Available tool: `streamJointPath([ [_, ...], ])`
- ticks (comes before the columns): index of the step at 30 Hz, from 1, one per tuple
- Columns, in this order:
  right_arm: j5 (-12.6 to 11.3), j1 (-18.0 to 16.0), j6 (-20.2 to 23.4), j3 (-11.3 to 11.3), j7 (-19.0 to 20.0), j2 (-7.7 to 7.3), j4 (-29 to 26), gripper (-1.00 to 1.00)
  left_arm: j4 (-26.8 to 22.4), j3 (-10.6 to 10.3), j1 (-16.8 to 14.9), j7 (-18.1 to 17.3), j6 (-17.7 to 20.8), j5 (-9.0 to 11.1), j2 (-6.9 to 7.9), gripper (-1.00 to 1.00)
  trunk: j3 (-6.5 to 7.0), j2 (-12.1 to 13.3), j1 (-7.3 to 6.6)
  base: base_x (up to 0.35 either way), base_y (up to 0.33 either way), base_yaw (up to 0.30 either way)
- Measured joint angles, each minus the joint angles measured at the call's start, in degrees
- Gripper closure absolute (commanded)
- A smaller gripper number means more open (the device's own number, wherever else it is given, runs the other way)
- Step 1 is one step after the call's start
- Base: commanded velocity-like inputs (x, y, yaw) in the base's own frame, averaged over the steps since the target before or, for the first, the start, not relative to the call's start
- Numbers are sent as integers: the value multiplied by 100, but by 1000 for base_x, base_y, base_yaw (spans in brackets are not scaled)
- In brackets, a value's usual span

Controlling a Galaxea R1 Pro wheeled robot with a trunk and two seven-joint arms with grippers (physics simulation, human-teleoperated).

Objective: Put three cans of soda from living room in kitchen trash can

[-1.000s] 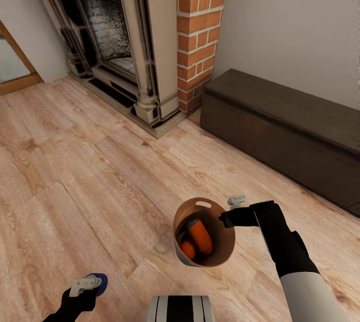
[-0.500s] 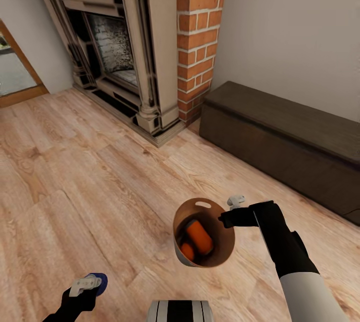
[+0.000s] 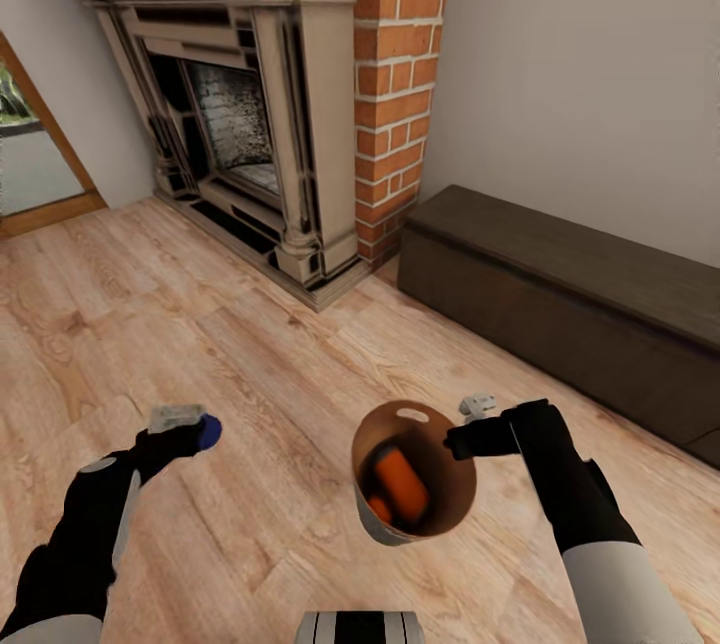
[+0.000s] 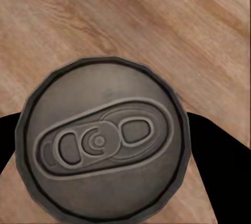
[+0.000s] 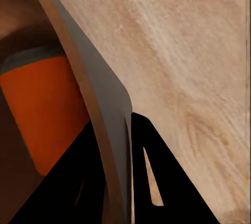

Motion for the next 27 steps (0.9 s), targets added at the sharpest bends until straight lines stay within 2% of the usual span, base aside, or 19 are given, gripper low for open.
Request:
streamJointPath([
  [1,95,-18,29,-2,-2,-3,6,100,-65,-13,-292,-125,331,-42,15,100,22,2,-2,0,0,0],
  [3,284,-52,-3,-2,-9,-5,18,100,-99,-29,-702,-331,659,-13,27,100,67,4,-8,0,0,0],
  [5,430,-248,9,3,1,-1,114,100,-129,-138,-1428,-872,1273,6,42,100,111,7,-13,0,0,0],
  [6,445,-331,-31,0,-1,-2,151,100,-132,-212,-1576,-1011,1433,-16,44,100,134,8,-16,0,0,0],
  [7,449,-481,25,5,14,-3,297,100,-126,-433,-1866,-1280,1758,-56,54,100,155,10,-17,0,0,0],
  [8,434,-576,5,3,16,-4,383,100,-111,-600,-2076,-1431,1966,18,60,100,179,10,-22,0,0,0],
  [9,425,-665,28,5,22,-4,489,100,-78,-784,-2233,-1579,2133,-38,66,100,200,12,-24,0,0,0],
  [10,438,-856,54,8,29,-5,751,100,17,-1205,-2515,-1896,2464,-29,72,100,222,14,-25,0,0,0],
  [11,462,-975,11,4,17,-4,876,100,76,-1485,-2673,-2062,2627,15,76,100,245,14,-29,0,0,0],
  [12,497,-1189,13,8,15,2,1180,100,210,-1934,-2935,-2364,2800,-47,75,100,267,16,-31,0,0,0],
  [13,531,-1403,3,11,12,17,1512,100,395,-2357,-3214,-2632,2960,16,65,100,289,17,-34,0,0,0],
  [14,546,-1597,-1,19,9,42,1846,100,654,-2665,-3490,-2886,2960,-35,51,100,311,19,-36,0,0,0],
  [15,527,-1764,26,57,12,59,2140,100,995,-2872,-3768,-3200,2960,-31,33,100,333,20,-39,0,0,0],
  [16,485,-1836,44,89,15,66,2263,100,1197,-2949,-3918,-3386,2960,-68,24,100,354,21,-41,0,0,0],
  [19,520,-2051,44,285,-18,100,2681,100,2145,-3251,-4640,-4387,2960,-83,-16,100,421,25,-49,0,0,0],
  [20,564,-2072,25,302,-30,110,2729,100,2238,-3327,-4710,-4494,2960,-105,-17,100,443,27,-51,0,0,0],
  [21,633,-2142,-9,334,-45,154,2859,100,2398,-3579,-4838,-4716,2960,-84,-25,100,465,28,-54,0,0,0],
  [23,564,-2212,21,349,-38,192,3013,100,2463,-3766,-4913,-4882,2960,-98,-29,100,509,31,-59,0,0,0],
  [27,507,-2392,44,362,-54,312,3404,100,2520,-3948,-5054,-5336,2960,-97,-28,100,590,112,-108,0,0,0],
])
